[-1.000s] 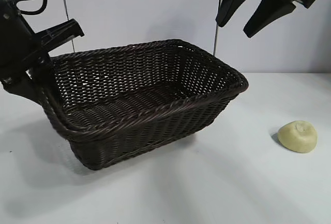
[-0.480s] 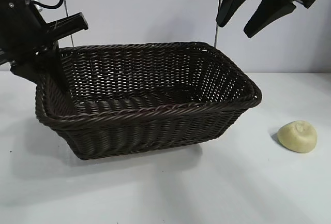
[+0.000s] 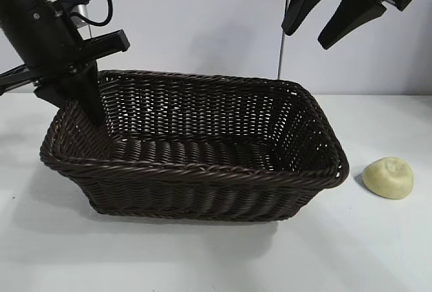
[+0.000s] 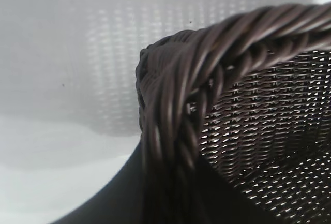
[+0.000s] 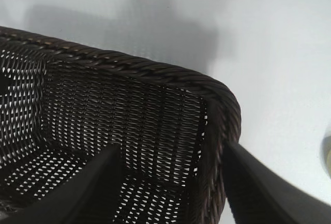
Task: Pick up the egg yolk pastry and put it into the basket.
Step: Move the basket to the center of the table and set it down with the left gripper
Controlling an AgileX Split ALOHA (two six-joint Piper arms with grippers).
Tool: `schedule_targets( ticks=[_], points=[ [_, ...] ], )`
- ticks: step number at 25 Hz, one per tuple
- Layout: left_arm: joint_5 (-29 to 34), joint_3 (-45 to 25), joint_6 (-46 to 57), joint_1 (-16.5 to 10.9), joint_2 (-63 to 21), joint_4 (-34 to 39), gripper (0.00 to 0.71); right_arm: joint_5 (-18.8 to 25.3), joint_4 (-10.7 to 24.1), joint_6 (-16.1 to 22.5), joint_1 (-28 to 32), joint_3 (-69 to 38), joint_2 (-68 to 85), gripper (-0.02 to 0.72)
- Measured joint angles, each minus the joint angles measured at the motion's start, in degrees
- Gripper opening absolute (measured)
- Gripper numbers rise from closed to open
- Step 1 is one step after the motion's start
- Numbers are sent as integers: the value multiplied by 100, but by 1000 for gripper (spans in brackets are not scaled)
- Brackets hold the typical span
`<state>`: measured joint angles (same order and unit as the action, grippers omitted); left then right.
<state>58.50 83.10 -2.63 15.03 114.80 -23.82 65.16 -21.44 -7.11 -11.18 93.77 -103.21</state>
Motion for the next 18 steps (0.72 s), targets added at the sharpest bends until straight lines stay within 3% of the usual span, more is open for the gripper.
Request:
schedule_targets(
  ticks=[10,18],
  points=[
    [-255,28,-46,-253,328,-127,97,0,0,0,0,0,0,424],
    [-340,39,-53,-261,335,-133,97,0,-9,0,0,0,0,424]
  ],
)
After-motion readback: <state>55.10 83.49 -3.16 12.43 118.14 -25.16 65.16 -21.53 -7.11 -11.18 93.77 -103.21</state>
